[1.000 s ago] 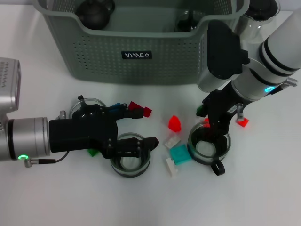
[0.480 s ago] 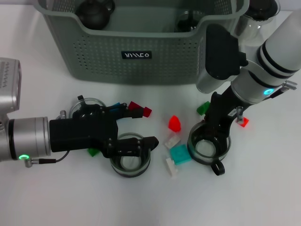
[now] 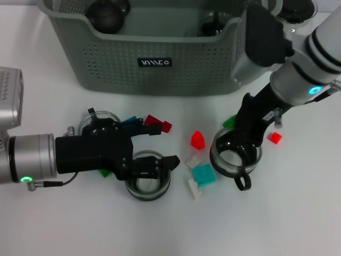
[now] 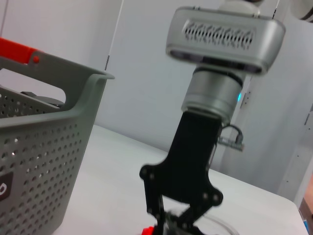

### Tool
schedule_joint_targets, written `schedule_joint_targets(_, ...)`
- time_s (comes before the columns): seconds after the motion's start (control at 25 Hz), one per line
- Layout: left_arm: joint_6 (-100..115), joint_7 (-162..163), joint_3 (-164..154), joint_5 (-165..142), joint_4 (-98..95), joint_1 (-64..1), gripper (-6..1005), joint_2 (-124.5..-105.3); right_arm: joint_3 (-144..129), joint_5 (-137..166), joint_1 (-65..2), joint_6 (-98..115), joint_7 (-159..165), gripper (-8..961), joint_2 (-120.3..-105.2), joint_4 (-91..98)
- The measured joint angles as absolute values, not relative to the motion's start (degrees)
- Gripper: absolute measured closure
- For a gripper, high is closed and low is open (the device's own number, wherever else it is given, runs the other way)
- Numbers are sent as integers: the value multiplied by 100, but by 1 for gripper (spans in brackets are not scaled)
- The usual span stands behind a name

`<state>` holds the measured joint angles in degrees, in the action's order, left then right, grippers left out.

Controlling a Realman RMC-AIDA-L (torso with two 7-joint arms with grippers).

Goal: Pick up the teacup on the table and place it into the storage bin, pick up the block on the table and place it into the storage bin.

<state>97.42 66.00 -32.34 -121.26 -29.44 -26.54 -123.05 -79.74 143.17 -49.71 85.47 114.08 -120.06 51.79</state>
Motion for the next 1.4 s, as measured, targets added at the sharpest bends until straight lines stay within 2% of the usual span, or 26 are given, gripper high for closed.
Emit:
schedule_joint_targets(0.4, 9788, 6600, -3235, -12137, -2944, -2644, 127, -12305, -6031, 14098, -5024, 10895, 11356, 901, -11766, 6976)
schedule_joint_targets(0.56, 9790, 6600, -3234, -12134, -2944, -2637, 128, -12311, -5301, 13224, -5212, 11327, 11435, 902, -11562, 7209)
schedule_joint_targets(0.68, 9795, 6600, -3234, -12129, -2944, -2637, 127, -12313, -4902, 12559, -5362, 11162, 11633, 902, -11367, 7101)
schedule_joint_targets(0.92, 9809, 6612, -3235, -12125, -2944, -2684, 128, -12312, -4820, 12598, -5736, 9614, 12109, 902, -11232, 6928)
schedule_joint_targets(1.0, 9807, 6621, -3235, -12118, -2944, -2701, 128, -12309, -4961, 12945, -5965, 8850, 12160, 901, -11237, 6670)
schedule_joint_targets(1.16, 9788, 6625, -3229, -12102, -2944, -2708, 128, -12304, -5364, 13918, -6478, 7508, 12162, 901, -11364, 5950)
schedule_joint_targets(1.4, 9758, 6626, -3215, -12096, -2944, -2704, 127, -12306, -5944, 15302, -7172, 5854, 12156, 902, -11753, 4587)
